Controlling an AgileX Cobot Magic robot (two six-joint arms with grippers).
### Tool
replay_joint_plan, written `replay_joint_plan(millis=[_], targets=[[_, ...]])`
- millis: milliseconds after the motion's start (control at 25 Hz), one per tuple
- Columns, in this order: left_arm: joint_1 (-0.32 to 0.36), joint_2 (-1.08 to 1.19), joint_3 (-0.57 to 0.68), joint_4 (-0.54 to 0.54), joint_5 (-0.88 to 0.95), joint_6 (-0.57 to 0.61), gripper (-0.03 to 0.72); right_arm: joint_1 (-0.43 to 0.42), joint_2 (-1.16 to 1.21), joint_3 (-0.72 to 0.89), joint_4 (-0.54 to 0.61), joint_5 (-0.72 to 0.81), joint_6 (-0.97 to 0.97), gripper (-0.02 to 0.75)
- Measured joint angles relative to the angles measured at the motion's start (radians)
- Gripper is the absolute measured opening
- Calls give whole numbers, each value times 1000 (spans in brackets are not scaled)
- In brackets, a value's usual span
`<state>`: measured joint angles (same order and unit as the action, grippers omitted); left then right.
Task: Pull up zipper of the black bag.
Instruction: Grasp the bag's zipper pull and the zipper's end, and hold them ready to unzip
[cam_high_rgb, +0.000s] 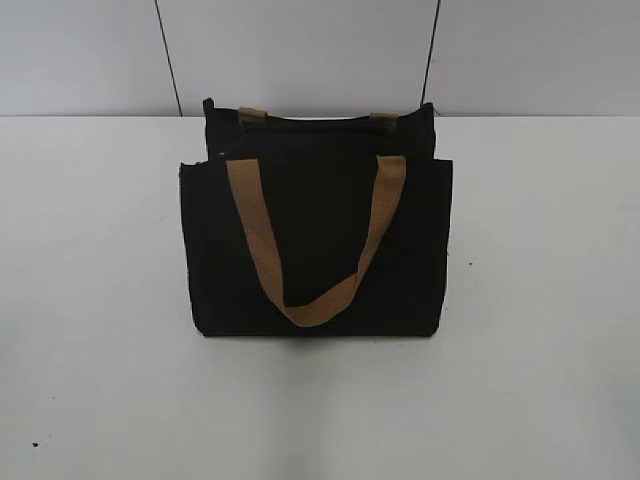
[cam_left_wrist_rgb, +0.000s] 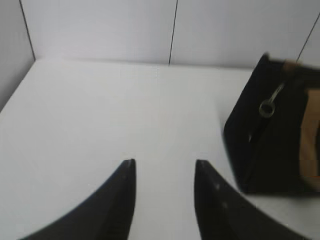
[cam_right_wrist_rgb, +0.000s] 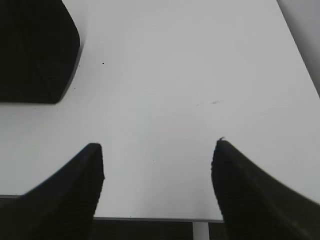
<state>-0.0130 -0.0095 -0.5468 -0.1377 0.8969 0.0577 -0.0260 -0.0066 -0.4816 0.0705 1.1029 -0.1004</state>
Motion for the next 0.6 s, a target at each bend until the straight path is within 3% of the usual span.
replay_joint_plan(millis=[240,360,600], targets=[[0,83,10,-6,-368,0,592,0,0,0,0,0,0,520],[0,175,45,-5,-558,0,600,0,0,0,0,0,0,520],[-3,447,205,-5,-1033,0,510,0,0,0,0,0,0,520]])
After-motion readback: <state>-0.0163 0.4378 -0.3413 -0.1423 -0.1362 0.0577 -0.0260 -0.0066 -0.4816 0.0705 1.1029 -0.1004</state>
